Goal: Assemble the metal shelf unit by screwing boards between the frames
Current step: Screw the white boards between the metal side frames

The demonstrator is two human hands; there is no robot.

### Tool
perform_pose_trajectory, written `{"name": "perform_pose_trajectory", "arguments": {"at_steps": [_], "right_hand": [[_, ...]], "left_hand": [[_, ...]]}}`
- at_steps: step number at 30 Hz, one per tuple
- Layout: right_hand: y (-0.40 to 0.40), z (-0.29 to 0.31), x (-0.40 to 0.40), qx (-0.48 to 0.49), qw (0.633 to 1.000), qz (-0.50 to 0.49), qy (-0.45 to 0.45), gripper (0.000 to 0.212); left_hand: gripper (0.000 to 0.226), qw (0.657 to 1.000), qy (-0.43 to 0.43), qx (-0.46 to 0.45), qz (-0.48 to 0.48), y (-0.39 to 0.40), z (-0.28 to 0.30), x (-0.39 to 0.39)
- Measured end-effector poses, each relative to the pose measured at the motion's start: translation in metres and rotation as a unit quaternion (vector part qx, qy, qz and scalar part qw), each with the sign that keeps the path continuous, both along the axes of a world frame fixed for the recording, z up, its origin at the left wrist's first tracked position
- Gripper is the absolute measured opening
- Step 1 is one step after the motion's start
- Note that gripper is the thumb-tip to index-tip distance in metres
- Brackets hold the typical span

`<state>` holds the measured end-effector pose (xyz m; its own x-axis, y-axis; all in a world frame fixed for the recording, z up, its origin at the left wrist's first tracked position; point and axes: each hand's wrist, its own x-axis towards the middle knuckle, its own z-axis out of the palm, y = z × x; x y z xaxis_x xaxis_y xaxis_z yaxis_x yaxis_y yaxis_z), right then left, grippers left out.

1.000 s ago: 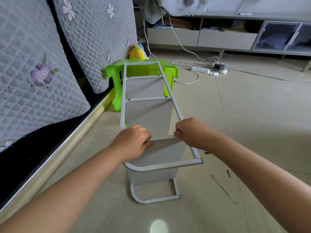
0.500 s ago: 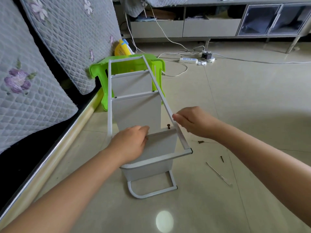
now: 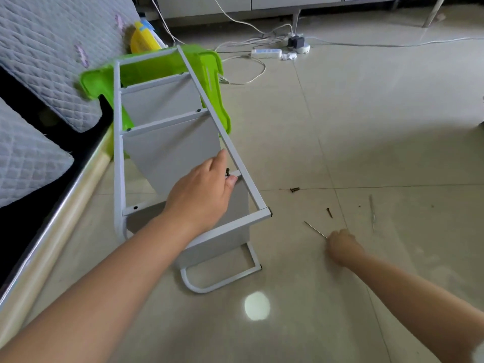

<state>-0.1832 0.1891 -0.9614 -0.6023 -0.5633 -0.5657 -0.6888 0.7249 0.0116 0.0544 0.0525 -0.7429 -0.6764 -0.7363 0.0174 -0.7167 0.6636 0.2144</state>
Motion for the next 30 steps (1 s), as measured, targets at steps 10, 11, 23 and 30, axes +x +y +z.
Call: {"name": "perform_pose_trajectory", "arguments": {"at_steps": [10, 11, 23, 30], "right_hand": [[-0.020, 0.018, 0.028, -0.093, 0.994, -0.066, 0.000, 0.024], [-0.030, 0.027, 0.027, -0.114, 0.991, -0.067, -0.005, 0.022], [-0.107, 0.237, 0.055, -0.679, 0.689, -0.088, -0.240, 0.024], [-0.097, 0.278, 0.101, -0.694, 0.680, 0.204, -0.117, 0.029]], "left_hand": [[0.051, 0.999, -0.035, -0.015, 0.018, -0.001, 0.000, 0.001], [0.051, 0.999, -0.035, -0.008, 0.017, -0.001, 0.000, 0.002], [0.054, 0.990, -0.136, 0.023, 0.003, -0.019, 0.006, 0.042], [0.054, 0.994, -0.111, -0.013, 0.019, -0.018, 0.002, 0.044]]}}
